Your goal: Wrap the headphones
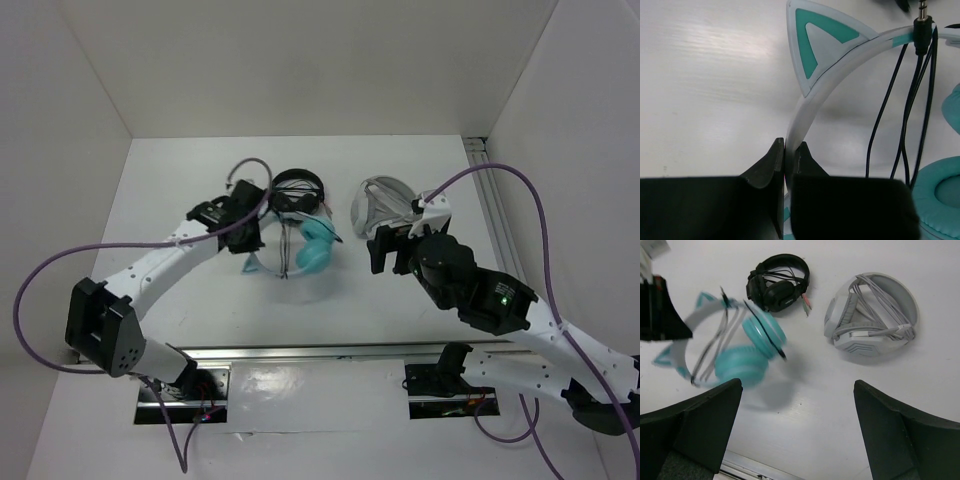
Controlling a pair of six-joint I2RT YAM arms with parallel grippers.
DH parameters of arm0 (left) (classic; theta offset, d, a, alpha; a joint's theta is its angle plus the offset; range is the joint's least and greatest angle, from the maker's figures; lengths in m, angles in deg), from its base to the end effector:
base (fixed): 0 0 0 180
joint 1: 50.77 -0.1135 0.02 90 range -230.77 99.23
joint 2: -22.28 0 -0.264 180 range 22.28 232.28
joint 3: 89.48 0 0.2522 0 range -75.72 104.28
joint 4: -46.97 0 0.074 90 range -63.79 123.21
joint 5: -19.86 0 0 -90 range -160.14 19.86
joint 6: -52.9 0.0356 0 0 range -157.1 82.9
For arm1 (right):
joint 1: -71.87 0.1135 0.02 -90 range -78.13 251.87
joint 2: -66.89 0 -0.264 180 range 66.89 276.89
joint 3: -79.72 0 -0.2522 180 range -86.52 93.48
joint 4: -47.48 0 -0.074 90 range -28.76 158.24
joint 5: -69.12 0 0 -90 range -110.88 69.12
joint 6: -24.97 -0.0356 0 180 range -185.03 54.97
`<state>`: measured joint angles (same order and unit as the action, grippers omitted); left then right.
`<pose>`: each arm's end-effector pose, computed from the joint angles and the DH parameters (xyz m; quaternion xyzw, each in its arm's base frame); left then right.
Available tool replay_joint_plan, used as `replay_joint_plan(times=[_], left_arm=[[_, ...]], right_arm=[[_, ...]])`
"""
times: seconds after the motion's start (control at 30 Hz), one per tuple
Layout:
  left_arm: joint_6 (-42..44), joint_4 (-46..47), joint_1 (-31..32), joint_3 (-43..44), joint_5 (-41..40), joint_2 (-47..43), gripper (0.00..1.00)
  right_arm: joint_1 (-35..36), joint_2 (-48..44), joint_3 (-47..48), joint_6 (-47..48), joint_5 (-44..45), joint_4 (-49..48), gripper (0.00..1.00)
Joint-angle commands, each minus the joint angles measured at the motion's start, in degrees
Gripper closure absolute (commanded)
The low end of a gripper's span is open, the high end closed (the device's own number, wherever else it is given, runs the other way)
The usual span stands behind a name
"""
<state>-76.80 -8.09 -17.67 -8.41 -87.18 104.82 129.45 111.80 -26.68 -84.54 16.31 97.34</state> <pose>0.2549 -0.1537 0.2787 -0.0971 0.9431 -0.0548 0.3134 0.0984 0.1148 0.3840 -0.0846 0.7979 0.1281 0.5829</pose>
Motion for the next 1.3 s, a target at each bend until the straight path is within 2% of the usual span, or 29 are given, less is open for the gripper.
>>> replay_joint_plan(times=[0.0,0.07,0.13,0.17,0.23,0.27,0.3,0.33,0.4,0.43,0.47,0.53,0.6,0.73,0.87,0.97,1.0,1.1,1.13,1.27], left_arm=[[-3.45,0.52,-11.28,5.72,-1.77,-3.79,1.00],[-3.45,-0.36,-18.55,10.09,-1.77,-0.82,1.00],[-3.45,-1.67,-22.71,13.53,-4.40,2.87,1.00],[-4.15,-1.68,-26.56,15.38,-4.41,7.76,1.00],[-5.73,-2.99,-30.18,21.70,-4.41,13.67,1.00],[-6.26,-3.61,-33.51,27.03,-3.89,19.96,1.00],[-7.05,-4.66,-35.02,30.39,-3.88,20.02,1.00],[-8.19,-6.23,-36.34,33.65,-3.88,26.12,1.00],[-7.50,-7.73,-38.36,40.50,-4.92,32.12,1.00],[-7.49,-8.96,-38.38,49.06,-5.89,35.03,1.00],[-7.49,-10.28,-39.16,53.41,-7.38,41.15,1.00],[-6.89,-12.84,-40.30,63.41,-8.10,46.37,1.00],[-7.49,-12.84,-42.40,66.19,-7.14,51.21,1.00],[-8.02,-8.90,-45.58,64.28,-3.79,54.13,0.97],[-7.23,-5.91,-46.90,62.68,-4.67,56.14,0.76],[-5.48,-4.93,-47.51,61.63,-1.61,57.37,0.56],[-5.47,-3.97,-47.52,61.11,-0.73,57.38,0.43],[-4.24,-3.96,-48.04,60.58,1.90,57.91,0.16],[-3.55,-3.36,-48.04,60.57,2.70,57.30,0.00],[-4.06,-3.35,-48.04,57.16,6.66,52.39,0.00]], right_arm=[[-0.10,0.26,2.04,-0.01,-0.97,-0.59,0.00],[-0.10,0.97,2.04,0.00,-1.67,-1.90,0.00],[-0.10,2.90,2.04,0.60,-3.08,-2.52,0.00],[-0.10,3.43,2.04,0.61,-4.22,-3.04,0.00],[-0.10,4.48,2.04,0.61,-5.28,-3.92,0.00],[-0.10,5.36,2.04,1.22,-5.81,-5.06,0.00],[0.42,5.37,1.35,1.23,-6.42,-5.59,0.00],[0.43,6.06,0.73,1.84,-6.43,-5.60,0.00],[0.95,6.86,0.72,2.45,-6.43,-5.60,0.00],[0.95,7.56,0.20,2.46,-6.43,-5.60,0.00],[0.95,7.57,0.20,2.46,-6.43,-5.08,0.00],[2.18,7.57,-1.20,2.46,-5.64,-5.07,0.00],[2.71,6.87,-2.08,2.46,-4.85,-5.07,0.00],[3.33,6.86,-3.14,2.46,-4.85,-6.30,0.00],[4.46,6.86,-3.14,1.85,-3.62,-6.30,0.00],[5.00,5.47,-5.15,1.31,-3.09,-6.83,0.00],[5.00,5.46,-5.69,0.62,-3.61,-7.61,0.00],[5.00,4.75,-6.31,0.08,-5.28,-8.24,0.00],[5.00,4.75,-6.31,-0.53,-5.29,-8.24,0.00],[5.00,5.81,-4.12,-0.53,-5.98,-7.71,0.00]])
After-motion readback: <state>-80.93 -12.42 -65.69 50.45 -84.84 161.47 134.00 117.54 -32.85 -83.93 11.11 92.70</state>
